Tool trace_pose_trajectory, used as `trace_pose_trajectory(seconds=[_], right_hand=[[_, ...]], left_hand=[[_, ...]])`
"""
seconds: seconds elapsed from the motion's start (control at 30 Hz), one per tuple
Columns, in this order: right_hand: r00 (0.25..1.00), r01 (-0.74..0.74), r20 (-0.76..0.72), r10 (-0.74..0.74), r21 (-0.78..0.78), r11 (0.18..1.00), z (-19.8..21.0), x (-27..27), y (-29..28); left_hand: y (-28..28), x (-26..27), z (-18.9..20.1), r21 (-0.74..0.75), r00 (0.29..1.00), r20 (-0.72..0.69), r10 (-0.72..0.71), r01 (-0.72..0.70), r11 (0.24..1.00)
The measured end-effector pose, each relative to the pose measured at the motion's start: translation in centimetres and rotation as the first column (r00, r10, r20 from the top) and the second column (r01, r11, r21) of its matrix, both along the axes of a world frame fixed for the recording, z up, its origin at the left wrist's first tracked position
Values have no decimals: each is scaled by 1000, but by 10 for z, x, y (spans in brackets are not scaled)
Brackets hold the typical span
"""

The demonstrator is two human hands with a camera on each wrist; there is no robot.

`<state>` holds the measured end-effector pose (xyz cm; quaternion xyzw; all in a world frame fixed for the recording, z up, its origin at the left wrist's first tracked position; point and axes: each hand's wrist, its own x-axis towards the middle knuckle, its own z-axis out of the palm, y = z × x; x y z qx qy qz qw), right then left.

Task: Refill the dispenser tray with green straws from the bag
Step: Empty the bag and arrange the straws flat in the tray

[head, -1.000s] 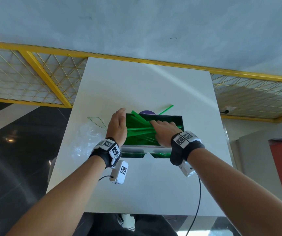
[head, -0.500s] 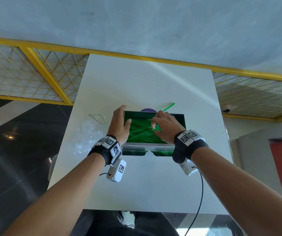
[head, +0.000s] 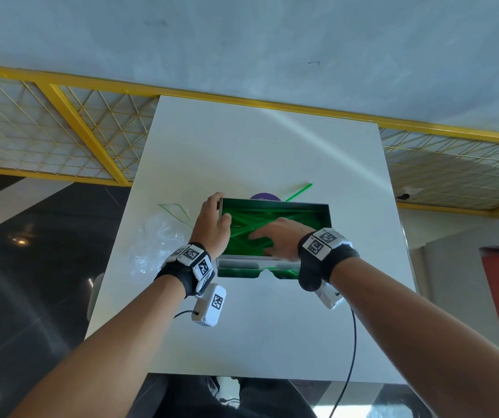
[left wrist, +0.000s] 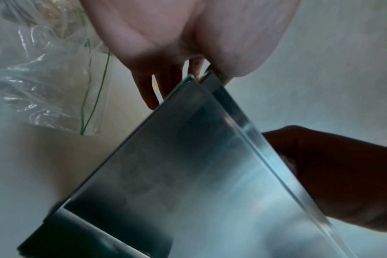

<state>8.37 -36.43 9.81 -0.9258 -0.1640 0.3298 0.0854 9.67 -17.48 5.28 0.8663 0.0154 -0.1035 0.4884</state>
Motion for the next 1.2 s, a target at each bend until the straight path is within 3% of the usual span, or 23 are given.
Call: trace_pose_trajectory(seconds=[0.27,0.5,0.63,0.8,0.9,1.03,1.2], right_hand=[[991,0,-135,-1,-2,1000,-6,13,14],[977,177,-138,-161,119,977,-14,16,19],[988,155,-36,-152,89,984,-8,21,14],[979,168,77,-187,202,965,6,25,-5],[995,78,48,-86,145,986,8,20,-5],[978,68,188,-89,117,991,7,15,-10],[997,52,54,-47,-92,994,-2,7,-15]], left_hand=[[1,0,-3,-30,1000,2,-6,6,1000],[2,-1,-6,-39,1000,10,-7,8,999],[3,0,-6,-44,1000,5,8,-8,999],[1,0,-3,-69,999,13,29,-28,997],[1,-1,-5,-61,999,23,32,-31,998],[0,-1,-7,-37,999,47,17,-16,999],[-1,-3,-6,-21,998,52,28,-27,999]])
